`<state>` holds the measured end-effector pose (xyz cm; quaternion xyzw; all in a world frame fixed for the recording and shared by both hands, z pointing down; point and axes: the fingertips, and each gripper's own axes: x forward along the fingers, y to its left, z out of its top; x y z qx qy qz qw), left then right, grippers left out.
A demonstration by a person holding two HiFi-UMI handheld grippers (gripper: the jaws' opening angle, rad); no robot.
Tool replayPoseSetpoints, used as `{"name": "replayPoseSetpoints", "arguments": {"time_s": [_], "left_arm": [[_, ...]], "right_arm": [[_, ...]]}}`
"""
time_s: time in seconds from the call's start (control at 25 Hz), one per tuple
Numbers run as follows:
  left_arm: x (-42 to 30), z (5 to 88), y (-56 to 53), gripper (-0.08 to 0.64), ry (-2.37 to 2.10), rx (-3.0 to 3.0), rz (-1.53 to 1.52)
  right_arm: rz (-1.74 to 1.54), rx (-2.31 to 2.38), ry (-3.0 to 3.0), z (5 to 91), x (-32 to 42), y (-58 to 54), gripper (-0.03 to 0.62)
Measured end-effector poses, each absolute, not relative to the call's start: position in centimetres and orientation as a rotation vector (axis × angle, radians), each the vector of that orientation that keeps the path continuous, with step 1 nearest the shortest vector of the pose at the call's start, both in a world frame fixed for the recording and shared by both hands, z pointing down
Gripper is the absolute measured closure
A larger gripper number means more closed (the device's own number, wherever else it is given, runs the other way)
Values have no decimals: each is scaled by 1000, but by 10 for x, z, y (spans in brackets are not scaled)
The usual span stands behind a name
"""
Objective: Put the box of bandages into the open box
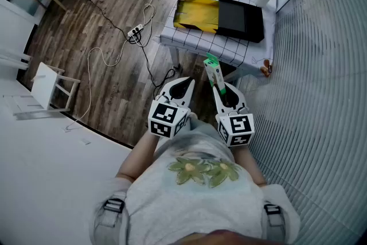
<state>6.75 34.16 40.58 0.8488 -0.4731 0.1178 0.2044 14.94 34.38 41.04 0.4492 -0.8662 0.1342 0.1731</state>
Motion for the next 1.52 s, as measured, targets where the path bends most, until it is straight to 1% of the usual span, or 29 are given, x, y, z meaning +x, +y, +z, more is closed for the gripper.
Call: {"name": "replayPoseSetpoints", "arguments": {"time_s": [0.36, 0.68, 1.52], "left_arm": [[71, 406, 327, 554, -1343, 2369, 311], [67, 411, 299, 554, -1337, 2370, 313], [25, 423, 149, 553, -1285, 2333, 315]], "right_arm": [[394, 1263, -2478, 419, 155, 333, 506], [399, 1292, -2489, 415, 157, 301, 506], [362, 1361, -2459, 403, 131, 144, 506]]}}
